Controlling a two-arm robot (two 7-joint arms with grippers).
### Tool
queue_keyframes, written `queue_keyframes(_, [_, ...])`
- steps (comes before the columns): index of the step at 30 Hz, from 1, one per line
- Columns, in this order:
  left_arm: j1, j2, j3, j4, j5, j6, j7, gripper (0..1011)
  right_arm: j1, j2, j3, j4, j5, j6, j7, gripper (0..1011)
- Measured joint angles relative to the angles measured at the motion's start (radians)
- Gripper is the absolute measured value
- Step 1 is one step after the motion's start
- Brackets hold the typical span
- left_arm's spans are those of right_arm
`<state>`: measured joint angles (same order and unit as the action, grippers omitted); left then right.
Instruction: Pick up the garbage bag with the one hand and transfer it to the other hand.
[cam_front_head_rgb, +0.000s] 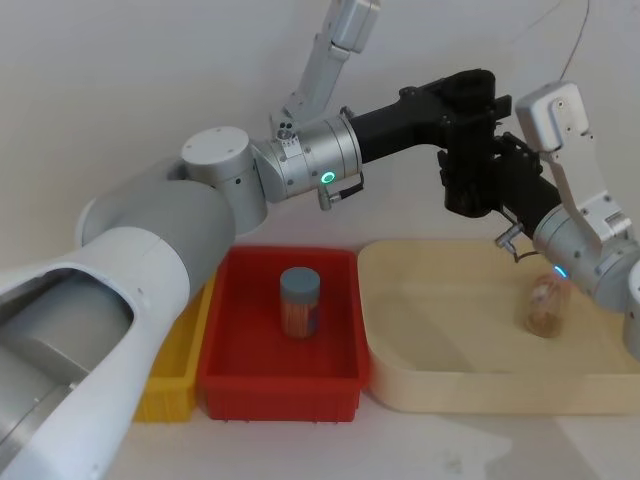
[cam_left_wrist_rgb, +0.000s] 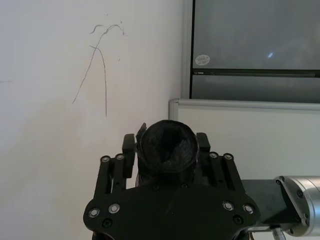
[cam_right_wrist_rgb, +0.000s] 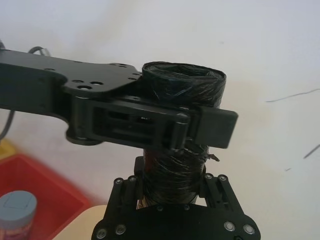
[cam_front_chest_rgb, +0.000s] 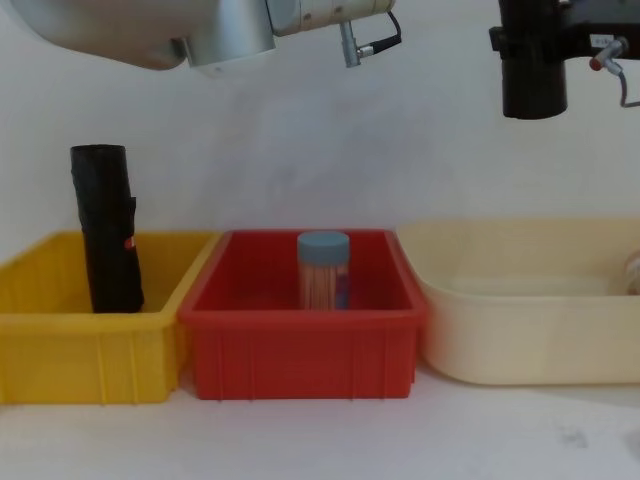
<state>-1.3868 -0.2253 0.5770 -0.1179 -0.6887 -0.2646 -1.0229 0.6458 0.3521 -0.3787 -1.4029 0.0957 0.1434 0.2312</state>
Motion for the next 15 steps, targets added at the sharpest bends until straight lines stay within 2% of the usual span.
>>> queue_keyframes(1, [0.0, 0.0, 0.0, 0.0, 0.0, 0.0, 0.0, 747, 0.0, 0.0, 0.001, 0.001, -0.001, 0.0, -0.002, 562])
queue_keyframes(10, [0.0, 0.0, 0.0, 0.0, 0.0, 0.0, 0.0, 985, -0.001, -0.001, 0.028, 0.013, -0.017, 0.012, -0.044, 562])
queue_keyframes(15, [0.0, 0.0, 0.0, 0.0, 0.0, 0.0, 0.0, 1002, -0.006, 0.001, 0.054, 0.024, -0.025, 0.034, -0.077, 562])
